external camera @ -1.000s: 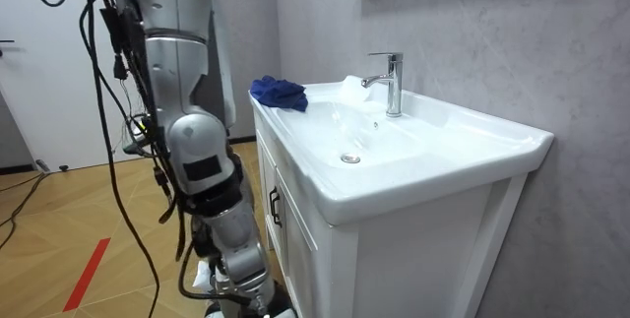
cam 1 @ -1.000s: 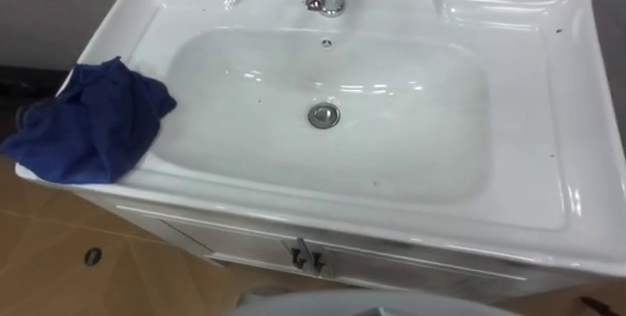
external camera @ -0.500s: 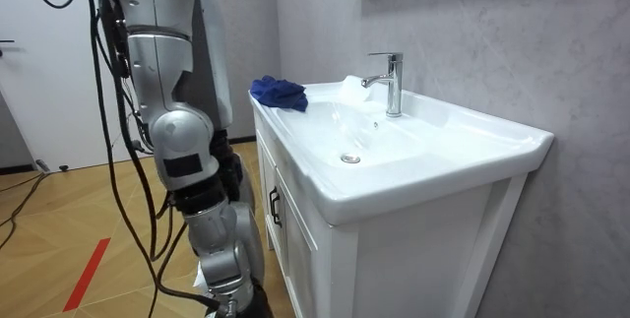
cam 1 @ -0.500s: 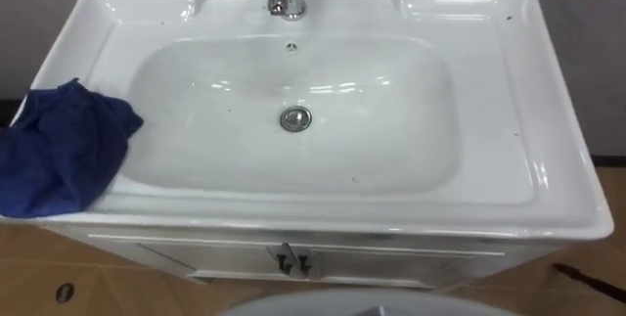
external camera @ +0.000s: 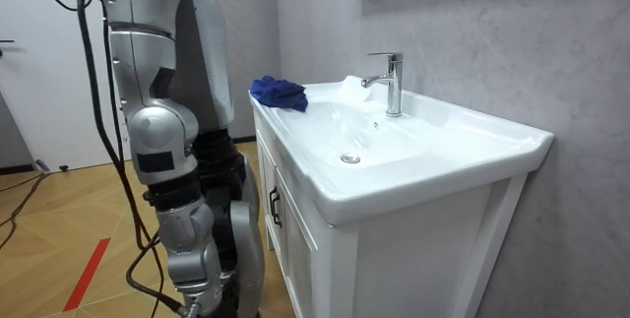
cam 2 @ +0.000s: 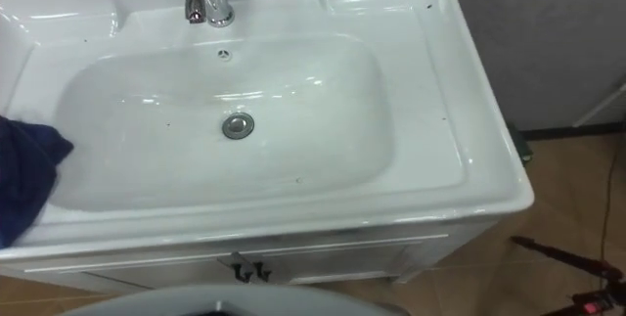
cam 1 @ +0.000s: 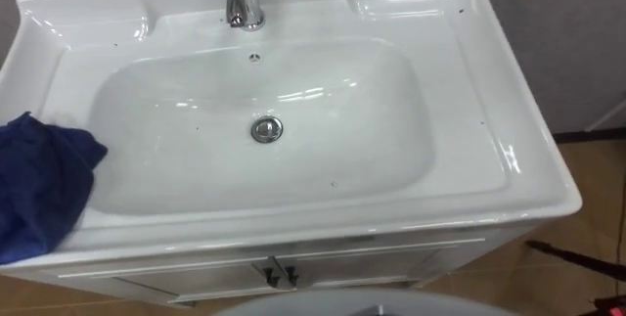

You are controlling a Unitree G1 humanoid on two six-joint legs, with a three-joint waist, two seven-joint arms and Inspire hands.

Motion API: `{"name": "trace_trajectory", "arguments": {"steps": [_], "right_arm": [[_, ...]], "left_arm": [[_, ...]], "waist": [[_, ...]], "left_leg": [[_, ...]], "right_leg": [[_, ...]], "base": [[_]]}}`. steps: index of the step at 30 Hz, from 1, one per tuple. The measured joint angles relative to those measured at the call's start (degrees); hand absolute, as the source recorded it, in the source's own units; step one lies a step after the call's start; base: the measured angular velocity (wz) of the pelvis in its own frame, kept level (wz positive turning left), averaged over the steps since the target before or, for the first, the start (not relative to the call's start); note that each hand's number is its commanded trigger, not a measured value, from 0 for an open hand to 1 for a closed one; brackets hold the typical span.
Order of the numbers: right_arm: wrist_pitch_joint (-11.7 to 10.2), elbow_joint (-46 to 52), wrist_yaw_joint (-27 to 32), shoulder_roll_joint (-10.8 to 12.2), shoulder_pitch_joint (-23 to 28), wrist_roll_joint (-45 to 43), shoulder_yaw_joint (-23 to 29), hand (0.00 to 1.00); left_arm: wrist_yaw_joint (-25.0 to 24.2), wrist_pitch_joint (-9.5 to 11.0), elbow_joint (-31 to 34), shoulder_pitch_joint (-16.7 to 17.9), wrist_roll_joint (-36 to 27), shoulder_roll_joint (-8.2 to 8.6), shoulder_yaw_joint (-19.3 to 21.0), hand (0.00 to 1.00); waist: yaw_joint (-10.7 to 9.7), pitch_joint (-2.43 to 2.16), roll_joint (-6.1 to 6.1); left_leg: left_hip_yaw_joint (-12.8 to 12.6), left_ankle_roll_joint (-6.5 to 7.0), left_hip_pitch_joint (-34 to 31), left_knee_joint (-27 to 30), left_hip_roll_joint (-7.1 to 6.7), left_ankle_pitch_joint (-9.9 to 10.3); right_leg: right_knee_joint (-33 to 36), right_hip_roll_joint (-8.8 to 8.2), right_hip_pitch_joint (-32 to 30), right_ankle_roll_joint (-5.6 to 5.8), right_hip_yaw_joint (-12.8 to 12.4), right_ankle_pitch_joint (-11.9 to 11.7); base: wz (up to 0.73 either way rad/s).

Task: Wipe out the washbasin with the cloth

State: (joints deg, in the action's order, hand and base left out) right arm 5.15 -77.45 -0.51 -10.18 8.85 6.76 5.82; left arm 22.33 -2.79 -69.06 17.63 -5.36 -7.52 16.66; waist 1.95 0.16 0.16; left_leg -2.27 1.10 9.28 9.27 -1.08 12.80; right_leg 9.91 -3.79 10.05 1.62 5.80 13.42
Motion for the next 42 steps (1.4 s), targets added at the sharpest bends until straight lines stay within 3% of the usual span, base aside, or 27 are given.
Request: {"name": "trace_trajectory", "arguments": {"steps": [8,27,38,42], "right_arm": [[0.8,1.3,0.4,0.3,-0.3,1.8,-0.1,0.0],[0.7,1.3,0.9,0.6,-0.6,5.3,-0.6,0.0],[0.6,1.1,0.6,0.3,-0.9,6.3,-2.3,0.0],[1.2,1.0,0.5,0.3,-0.9,6.3,-2.3,0.0]], "left_arm": [[-2.2,-1.9,-2.0,-0.1,-0.1,-0.04,0.2,0.0],[-8.1,-3.9,-2.6,-3.2,3.7,-0.01,-0.2,0.0],[-12.3,-4.4,-2.5,-4.7,5.1,-0.15,-4.3,0.0],[-15.2,-5.6,-2.8,-4.7,5.1,-0.19,-5.9,0.0]], "waist": [[0.1,-0.06,-0.31],[-0.1,0.01,-0.64],[-0.4,0.04,-0.4],[-0.4,0.09,-0.49]], "left_leg": [[-0.9,0.49,-0.2,0.4,-0.21,0.8],[-2.5,0.65,-0.6,0.6,0.32,1.0],[-2.8,0.82,-1.5,1.6,0.31,1.4],[-2.8,0.89,-1.6,1.7,0.33,1.5]], "right_leg": [[0.1,-0.23,-0.2,0.54,-0.8,-0.3],[0.9,-0.13,-1.3,0.69,-1.2,-0.5],[1.8,-0.15,-2.0,0.74,-1.0,-0.5],[1.9,-0.24,-2.1,0.79,-1.0,-0.6]], "base": [[-0.06],[-0.02],[-0.01],[0.0]]}}
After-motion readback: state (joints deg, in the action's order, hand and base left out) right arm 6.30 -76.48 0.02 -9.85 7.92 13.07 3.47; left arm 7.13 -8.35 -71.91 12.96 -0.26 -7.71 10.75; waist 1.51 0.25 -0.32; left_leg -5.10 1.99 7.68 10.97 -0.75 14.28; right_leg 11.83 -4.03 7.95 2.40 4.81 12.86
